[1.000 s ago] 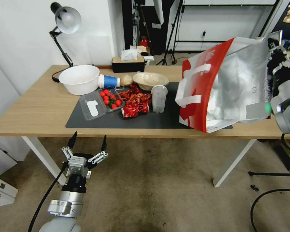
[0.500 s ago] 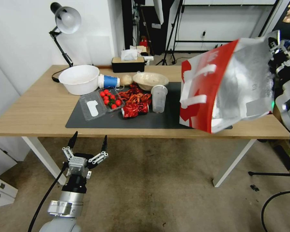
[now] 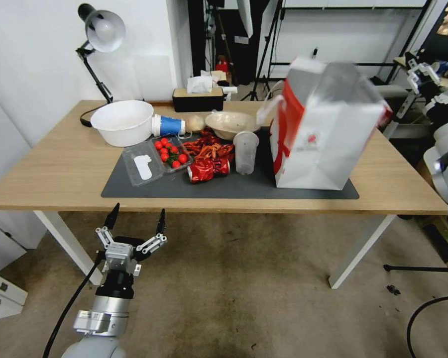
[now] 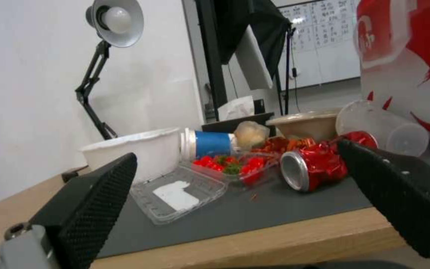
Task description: Pick up the food delivery bag from the floor and place it on the table.
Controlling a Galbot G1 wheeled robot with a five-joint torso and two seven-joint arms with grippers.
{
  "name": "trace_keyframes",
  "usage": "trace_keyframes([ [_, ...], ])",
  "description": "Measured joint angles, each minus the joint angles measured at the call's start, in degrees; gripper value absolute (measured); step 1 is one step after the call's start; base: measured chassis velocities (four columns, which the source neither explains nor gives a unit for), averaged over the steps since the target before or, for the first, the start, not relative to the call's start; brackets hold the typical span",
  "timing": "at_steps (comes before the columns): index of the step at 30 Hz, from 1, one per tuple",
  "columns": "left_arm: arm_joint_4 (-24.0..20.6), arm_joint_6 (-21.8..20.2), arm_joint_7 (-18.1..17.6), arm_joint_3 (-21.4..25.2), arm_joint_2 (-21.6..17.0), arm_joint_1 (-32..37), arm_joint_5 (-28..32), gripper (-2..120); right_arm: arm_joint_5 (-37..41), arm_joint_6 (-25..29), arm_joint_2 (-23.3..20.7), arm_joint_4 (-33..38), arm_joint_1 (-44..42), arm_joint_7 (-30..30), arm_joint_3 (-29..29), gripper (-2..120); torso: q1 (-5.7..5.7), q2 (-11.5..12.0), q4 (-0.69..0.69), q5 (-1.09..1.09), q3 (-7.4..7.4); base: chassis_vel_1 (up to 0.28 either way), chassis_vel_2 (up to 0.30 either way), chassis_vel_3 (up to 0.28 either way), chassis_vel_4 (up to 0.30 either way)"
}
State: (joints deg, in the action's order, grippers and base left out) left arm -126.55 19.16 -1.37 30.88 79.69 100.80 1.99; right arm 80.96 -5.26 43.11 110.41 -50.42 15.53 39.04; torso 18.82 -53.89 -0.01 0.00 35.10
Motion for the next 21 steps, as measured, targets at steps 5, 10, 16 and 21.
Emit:
trace_keyframes([
  [5, 0.1, 0.0, 0.0, -0.1, 0.0, -0.1, 0.2, 100, 0.0, -0.1, 0.0, 0.2, -0.4, -0.3, 0.3, 99, 0.00, 0.0, 0.01, 0.00, 0.00, 0.000, 0.000, 0.000, 0.000],
  [10, 0.2, 0.0, 0.1, 0.0, -0.2, -0.2, 1.0, 100, -0.8, -0.4, 0.5, 1.0, -1.3, -1.0, 0.6, 100, 0.00, 0.0, 0.01, 0.00, 0.00, 0.000, 0.000, 0.000, 0.000],
  [16, 0.5, 0.1, 0.1, 0.0, -0.3, -0.3, 1.2, 100, -4.6, -0.5, 0.5, 2.4, -4.0, -3.9, 2.1, 100, 0.00, 0.0, 0.01, -0.01, 0.00, 0.000, 0.000, 0.000, 0.000],
  [21, 0.8, 0.2, 0.1, 0.0, -0.4, -0.5, 1.2, 100, -11.0, 0.6, 0.8, 4.8, -8.3, -9.2, 4.6, 100, 0.00, 0.0, 0.00, -0.01, 0.00, 0.000, 0.000, 0.000, 0.000],
])
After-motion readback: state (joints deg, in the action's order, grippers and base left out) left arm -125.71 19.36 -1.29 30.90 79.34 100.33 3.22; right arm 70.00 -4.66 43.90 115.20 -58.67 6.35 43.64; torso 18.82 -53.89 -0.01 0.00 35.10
